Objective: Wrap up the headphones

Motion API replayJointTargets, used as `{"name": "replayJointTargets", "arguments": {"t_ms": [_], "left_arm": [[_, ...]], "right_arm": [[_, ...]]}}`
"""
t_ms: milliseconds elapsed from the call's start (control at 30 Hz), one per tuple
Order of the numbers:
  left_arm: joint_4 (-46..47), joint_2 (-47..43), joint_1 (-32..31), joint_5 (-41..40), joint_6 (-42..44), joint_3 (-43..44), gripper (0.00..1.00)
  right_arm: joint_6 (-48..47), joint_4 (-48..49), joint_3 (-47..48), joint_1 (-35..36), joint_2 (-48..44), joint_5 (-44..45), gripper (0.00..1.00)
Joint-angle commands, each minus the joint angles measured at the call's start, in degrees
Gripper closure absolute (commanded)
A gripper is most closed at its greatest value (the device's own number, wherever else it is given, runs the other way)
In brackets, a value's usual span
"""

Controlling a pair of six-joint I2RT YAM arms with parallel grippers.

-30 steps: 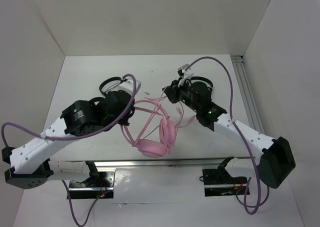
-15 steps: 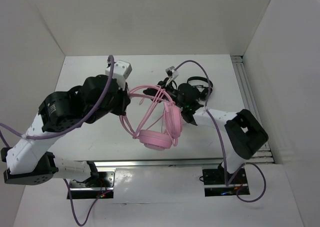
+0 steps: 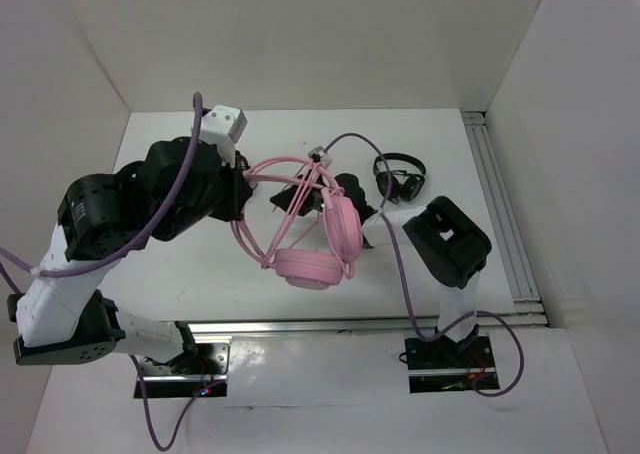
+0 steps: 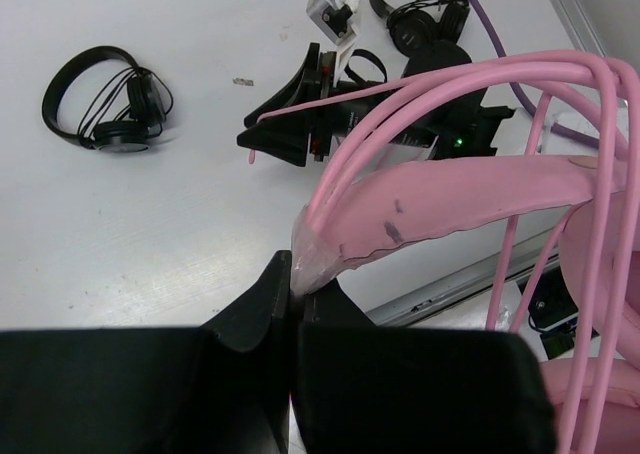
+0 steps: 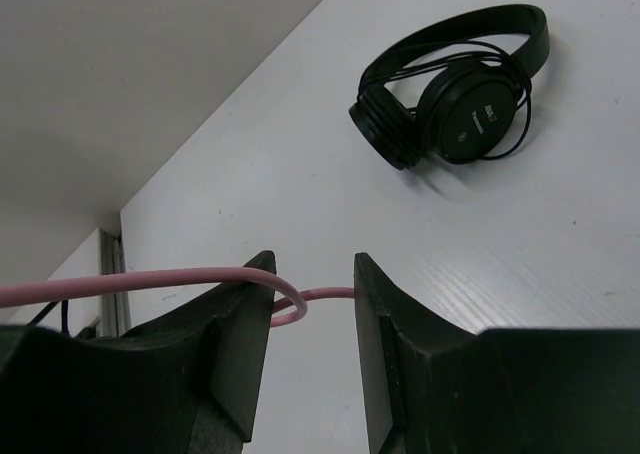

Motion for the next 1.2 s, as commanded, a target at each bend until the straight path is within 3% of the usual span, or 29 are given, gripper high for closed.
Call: {"name": "replayJointTargets", "arguments": {"t_ms": [0, 133, 233, 633, 733, 833, 967, 1067, 1167], "left_arm": [[8.48, -2.25, 0.53, 0.74, -5.12, 1.92, 1.00], [9.09, -2.77, 1.58, 0.22, -6.53, 1.92, 1.00], [9.62, -3.30, 2.11, 0.22, -6.53, 1.92, 1.00], [11.73, -3.83, 7.47, 3.99, -6.53, 0.07, 1.00], [12.34, -4.44, 9.05, 4.00, -7.15, -0.46, 1.00], [12.35, -4.97, 10.28, 2.51, -8.54, -0.46, 1.00], [12.88, -4.97, 11.78, 0.30, -9.87, -0.46, 1.00], [12.88, -4.97, 13.63, -0.22, -10.49, -0.46, 1.00], [13.49, -4.44, 16.16, -0.75, -11.72, -0.46, 1.00]], "right_arm": [[-0.51, 1.36, 4.52, 1.16, 3.38, 0.03, 0.56], [-1.13, 0.03, 5.77, 3.62, 6.11, 0.03, 0.56], [-1.13, 0.81, 6.38, 4.68, 8.57, -1.71, 0.46], [0.18, 4.15, 7.61, 6.52, 11.56, -10.59, 0.42], [-0.15, 5.05, 7.61, 7.84, 12.10, -11.92, 0.50], [-0.86, 3.28, 8.14, 8.55, 12.63, -13.58, 0.73], [2.12, 8.64, 7.44, 8.55, 14.21, -18.42, 0.73], [2.12, 9.70, 4.72, 9.08, 13.60, -18.42, 0.82], [1.60, 10.48, 2.61, 9.69, 12.37, -18.42, 0.82]]}}
